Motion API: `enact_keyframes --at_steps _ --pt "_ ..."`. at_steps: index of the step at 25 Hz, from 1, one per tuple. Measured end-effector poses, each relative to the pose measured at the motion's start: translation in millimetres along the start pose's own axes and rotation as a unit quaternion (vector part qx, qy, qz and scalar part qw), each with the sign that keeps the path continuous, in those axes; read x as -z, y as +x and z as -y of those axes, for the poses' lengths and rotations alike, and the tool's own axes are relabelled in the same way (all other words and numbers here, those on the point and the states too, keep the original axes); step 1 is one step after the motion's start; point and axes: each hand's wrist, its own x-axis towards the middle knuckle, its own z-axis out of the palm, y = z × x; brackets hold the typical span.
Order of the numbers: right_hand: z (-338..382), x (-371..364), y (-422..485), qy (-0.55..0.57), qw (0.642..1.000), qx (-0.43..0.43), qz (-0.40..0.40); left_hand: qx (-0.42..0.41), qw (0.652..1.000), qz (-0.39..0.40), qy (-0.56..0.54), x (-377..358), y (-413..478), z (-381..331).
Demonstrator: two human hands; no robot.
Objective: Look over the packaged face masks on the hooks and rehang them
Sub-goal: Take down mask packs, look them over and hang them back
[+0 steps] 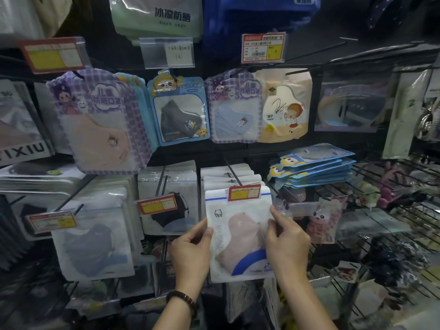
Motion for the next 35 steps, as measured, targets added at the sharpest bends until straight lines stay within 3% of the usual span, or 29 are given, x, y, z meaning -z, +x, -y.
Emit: enact_keyframes --at_steps 6,12,16,19,24,31,35 --pt "6 -21 2 -0.064 0.985 -0.032 0.159 0.005 0.999 -0.021 0.034 -10 17 -2" --pt "0 -27 -2 -0.072 0.978 -0.040 0.192 0.010 0.998 -0.030 0.063 -8 23 8" --pt "8 -28 -28 -0.070 0.985 -0.033 0.156 -0.006 0.993 -0.021 0.120 17 19 4" --pt "28 -41 -60 -0.061 0.988 -0.012 0.144 -0.037 0.990 0.005 0.134 50 10 1" --pt "89 -86 -114 0.014 0.975 -0.006 0.222 -0.089 0.983 0.039 0.155 129 6 -9" --pt "155 -157 -174 0.110 0.949 -0.029 0.293 -0.082 0.965 -0.171 0.182 279 50 5" --pt "183 -191 -177 0.131 0.935 -0.077 0.322 -0.016 0.973 -0.097 0.208 316 83 0"
